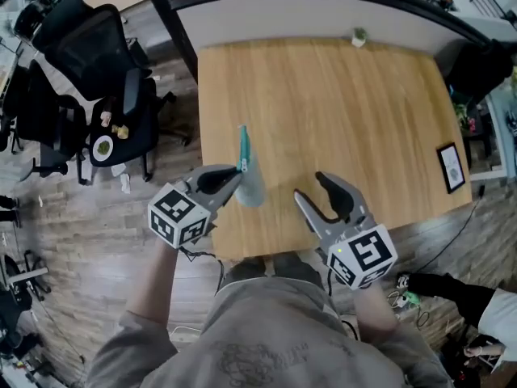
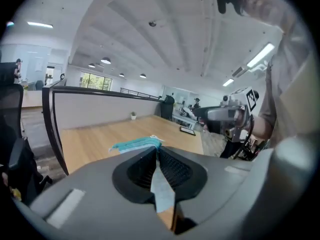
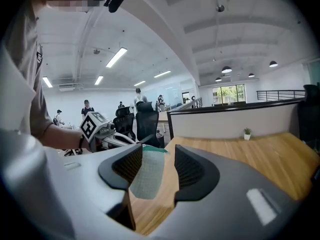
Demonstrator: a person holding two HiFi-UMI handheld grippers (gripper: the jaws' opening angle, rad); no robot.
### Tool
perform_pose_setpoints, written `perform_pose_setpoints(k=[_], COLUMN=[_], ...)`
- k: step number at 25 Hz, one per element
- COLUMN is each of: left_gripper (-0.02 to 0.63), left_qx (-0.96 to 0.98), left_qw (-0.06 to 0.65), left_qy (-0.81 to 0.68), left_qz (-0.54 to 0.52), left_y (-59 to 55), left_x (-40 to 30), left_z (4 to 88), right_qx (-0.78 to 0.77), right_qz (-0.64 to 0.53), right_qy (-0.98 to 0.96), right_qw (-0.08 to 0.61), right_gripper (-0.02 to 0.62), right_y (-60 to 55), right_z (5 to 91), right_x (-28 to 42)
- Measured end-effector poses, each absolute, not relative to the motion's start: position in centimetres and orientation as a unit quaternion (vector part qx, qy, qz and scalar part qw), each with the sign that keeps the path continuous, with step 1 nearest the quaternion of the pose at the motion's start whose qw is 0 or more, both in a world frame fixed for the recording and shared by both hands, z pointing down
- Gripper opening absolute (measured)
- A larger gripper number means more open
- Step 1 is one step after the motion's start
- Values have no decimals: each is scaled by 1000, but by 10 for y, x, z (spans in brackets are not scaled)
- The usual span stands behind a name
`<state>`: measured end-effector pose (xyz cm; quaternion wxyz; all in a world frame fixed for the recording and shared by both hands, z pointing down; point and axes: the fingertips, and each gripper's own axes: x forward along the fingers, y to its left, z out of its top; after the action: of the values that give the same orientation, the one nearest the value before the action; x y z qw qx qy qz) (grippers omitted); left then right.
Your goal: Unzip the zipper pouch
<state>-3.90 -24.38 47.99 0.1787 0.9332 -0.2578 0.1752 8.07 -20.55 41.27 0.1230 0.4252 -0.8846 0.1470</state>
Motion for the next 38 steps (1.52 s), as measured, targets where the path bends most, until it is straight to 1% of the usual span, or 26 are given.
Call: perform_pose_setpoints(k=[10,18,21,23,24,26,35,38], left_gripper=[23,21,21,21,23,23,23,23], left_qx=[930,925,927,930,931,933,942,946], left_qw=[153,143,145,143,142,140,117,108], left_qy=[-323,-342,-336,-329,-326,-321,-293,-282], left_qz=[89,80,84,85,85,86,112,115], left_y=[-230,-220,-218,-216,-215,-214,-205,-200], left_x=[-66,-73,-68,-64,-62,-56,-32,-24], left_z=[385,362,360,359,359,359,359,356], right_qx=[391,350,311,287,276,254,169,162], right_qz=[66,35,19,-5,-19,-44,-88,-97], right_qy=[-913,-929,-939,-940,-939,-935,-929,-926], right_qw=[97,117,147,184,206,242,317,326], right_gripper=[213,212,182,164,133,112,109,109], right_y=[-209,-204,-199,-197,-196,-196,-186,-186], right_z=[340,320,315,314,315,317,330,336], right_x=[54,42,28,18,14,7,-18,-21])
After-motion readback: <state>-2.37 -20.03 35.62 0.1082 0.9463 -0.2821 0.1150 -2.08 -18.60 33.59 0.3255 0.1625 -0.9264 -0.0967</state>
